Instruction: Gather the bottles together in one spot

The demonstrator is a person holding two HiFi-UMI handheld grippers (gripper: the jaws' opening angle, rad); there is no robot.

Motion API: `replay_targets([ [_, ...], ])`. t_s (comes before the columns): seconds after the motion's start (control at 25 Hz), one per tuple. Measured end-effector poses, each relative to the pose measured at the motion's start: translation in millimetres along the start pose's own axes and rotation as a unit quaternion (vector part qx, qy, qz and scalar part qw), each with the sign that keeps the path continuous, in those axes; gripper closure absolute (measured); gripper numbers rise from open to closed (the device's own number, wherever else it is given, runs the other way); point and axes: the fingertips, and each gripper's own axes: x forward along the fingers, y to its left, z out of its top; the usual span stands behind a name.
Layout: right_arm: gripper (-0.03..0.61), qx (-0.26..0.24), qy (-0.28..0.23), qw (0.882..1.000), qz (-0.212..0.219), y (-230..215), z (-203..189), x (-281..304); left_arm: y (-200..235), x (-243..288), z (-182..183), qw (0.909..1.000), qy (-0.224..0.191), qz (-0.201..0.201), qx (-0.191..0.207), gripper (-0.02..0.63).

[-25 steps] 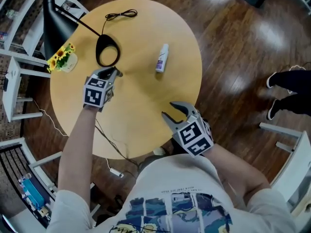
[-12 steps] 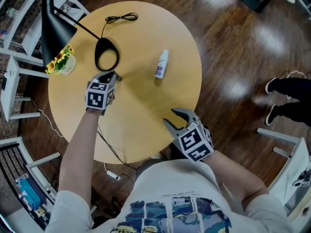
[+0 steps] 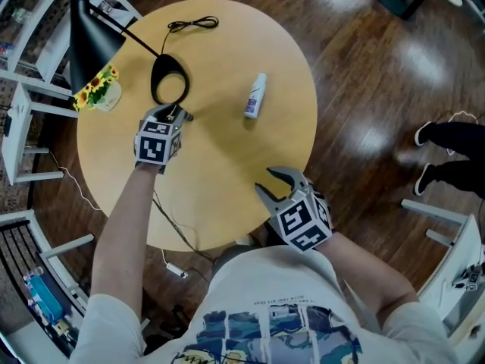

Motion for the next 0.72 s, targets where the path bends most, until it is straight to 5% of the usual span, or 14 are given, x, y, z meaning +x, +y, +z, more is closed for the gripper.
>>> replay_targets([
  [0.36, 0.393, -0.029, -0.024, 0.999, -0.017, 16.0, 9.4, 6.2, 13.2, -89.7, 15.7, 0.9913, -0.1, 0.065, -0.056, 0.508],
  [0.72, 0.391, -0.039, -0.031, 0.999, -0.021, 83.2, 38.8, -31.2, -29.0, -255.6, -74.5, 0.9703, -0.139, 0.069, -0.186, 0.506],
])
